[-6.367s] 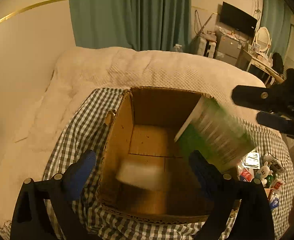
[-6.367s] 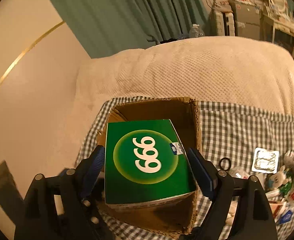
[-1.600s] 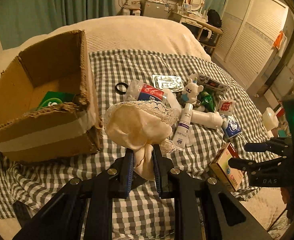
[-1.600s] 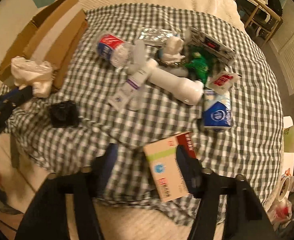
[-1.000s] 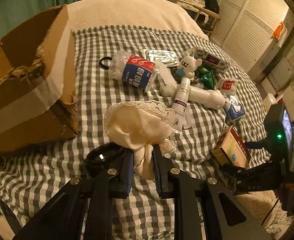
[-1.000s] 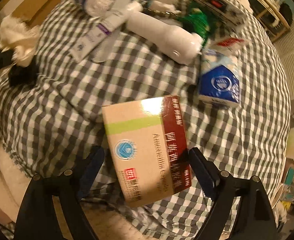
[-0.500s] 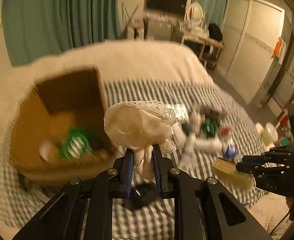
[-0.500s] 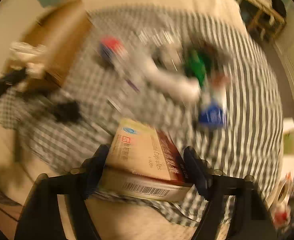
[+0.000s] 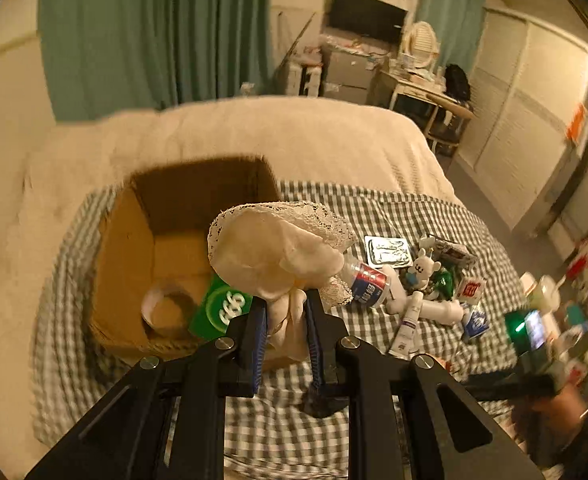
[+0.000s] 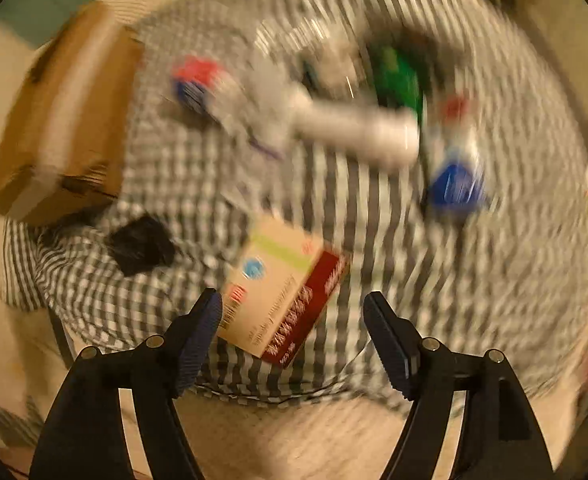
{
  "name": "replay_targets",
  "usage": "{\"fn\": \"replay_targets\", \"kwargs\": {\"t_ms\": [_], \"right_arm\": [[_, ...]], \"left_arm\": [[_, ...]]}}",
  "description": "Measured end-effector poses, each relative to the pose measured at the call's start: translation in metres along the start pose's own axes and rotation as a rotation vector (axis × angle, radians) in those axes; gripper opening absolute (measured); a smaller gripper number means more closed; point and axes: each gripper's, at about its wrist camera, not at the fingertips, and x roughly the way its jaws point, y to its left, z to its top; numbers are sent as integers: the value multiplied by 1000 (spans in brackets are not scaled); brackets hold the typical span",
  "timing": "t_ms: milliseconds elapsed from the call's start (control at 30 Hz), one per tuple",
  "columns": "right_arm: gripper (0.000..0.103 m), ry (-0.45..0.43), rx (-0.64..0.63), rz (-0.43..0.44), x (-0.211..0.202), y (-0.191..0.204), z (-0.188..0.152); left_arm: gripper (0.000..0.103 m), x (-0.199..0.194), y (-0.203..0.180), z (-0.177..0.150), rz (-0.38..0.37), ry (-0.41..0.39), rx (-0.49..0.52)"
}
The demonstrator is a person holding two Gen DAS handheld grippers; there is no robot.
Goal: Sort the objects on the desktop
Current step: 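Carry the cloth and Amoxicillin box to the cardboard box and release both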
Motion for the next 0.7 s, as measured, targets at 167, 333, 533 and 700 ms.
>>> {"fn": "replay_targets", "kwargs": {"t_ms": [167, 333, 533, 700], "right_arm": [[80, 51, 84, 95, 45, -7, -3], [83, 76, 69, 97, 76, 8, -1], [79, 6, -45, 48, 59, 29, 0], [79, -36, -8, 160, -2, 41, 5]], "left_arm": [[19, 19, -4, 2, 17, -3, 1], [19, 28, -6, 11, 25, 7, 12], [19, 14, 11, 22, 48, -21, -15], [19, -27, 28, 50, 48, -54, -155]]}}
